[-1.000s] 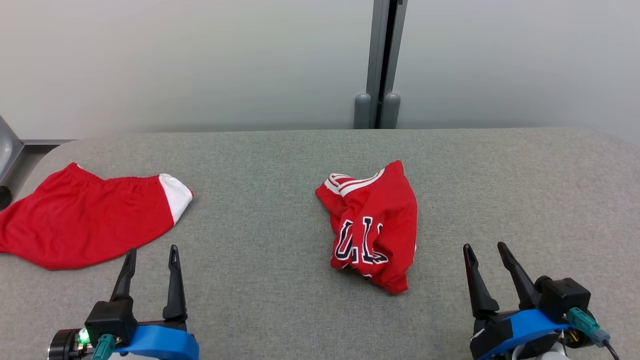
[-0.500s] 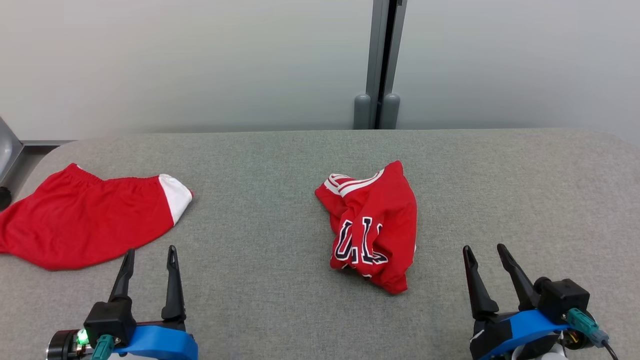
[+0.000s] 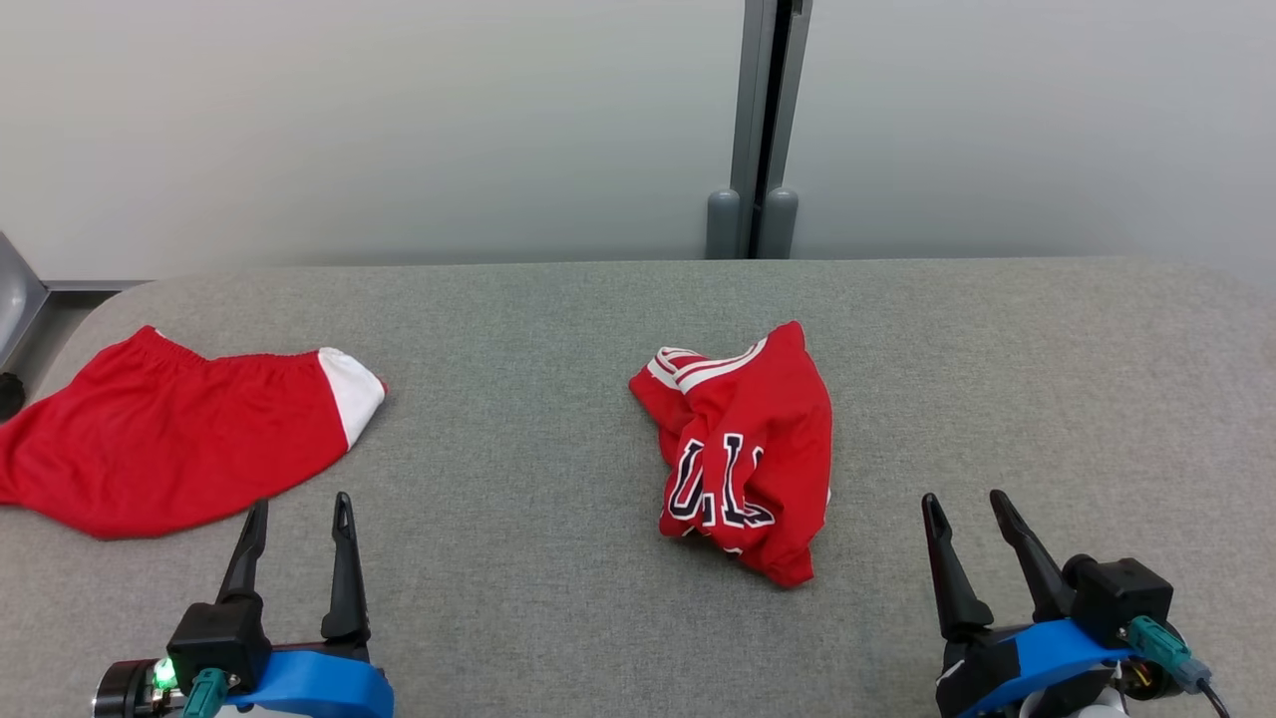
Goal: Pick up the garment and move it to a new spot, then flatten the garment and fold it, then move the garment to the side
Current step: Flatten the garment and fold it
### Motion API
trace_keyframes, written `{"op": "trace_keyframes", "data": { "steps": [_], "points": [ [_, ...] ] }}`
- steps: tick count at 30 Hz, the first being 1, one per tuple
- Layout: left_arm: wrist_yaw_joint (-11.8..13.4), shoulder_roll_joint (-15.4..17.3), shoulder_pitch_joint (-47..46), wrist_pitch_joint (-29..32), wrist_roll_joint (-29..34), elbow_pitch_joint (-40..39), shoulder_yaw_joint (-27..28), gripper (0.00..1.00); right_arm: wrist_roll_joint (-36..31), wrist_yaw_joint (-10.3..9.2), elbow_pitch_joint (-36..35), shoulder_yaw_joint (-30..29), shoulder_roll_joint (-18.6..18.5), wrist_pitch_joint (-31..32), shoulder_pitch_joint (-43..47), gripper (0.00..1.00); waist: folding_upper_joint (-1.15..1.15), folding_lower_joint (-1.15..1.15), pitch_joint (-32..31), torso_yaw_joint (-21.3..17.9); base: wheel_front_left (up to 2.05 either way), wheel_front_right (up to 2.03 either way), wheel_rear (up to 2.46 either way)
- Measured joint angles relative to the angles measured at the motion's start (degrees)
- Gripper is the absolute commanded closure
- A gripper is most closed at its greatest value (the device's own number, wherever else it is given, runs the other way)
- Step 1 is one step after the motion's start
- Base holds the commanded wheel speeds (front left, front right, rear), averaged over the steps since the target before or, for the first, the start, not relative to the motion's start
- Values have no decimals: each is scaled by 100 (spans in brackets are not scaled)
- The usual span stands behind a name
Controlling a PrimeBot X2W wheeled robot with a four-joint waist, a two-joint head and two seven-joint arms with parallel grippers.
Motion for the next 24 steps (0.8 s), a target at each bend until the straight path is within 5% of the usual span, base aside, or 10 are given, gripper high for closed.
{"op": "trace_keyframes", "data": {
  "steps": [9,24],
  "points": [
    [-20,-7,-48,0,1,12,-34,0,19,0,186,134,0,0,-294,0,0,0,53,107,0,0,0],
    [-20,-30,-509,0,-76,36,-353,0,-185,0,1506,486,-385,-1,-2474,0,0,1,573,470,0,0,0]
  ]
}}
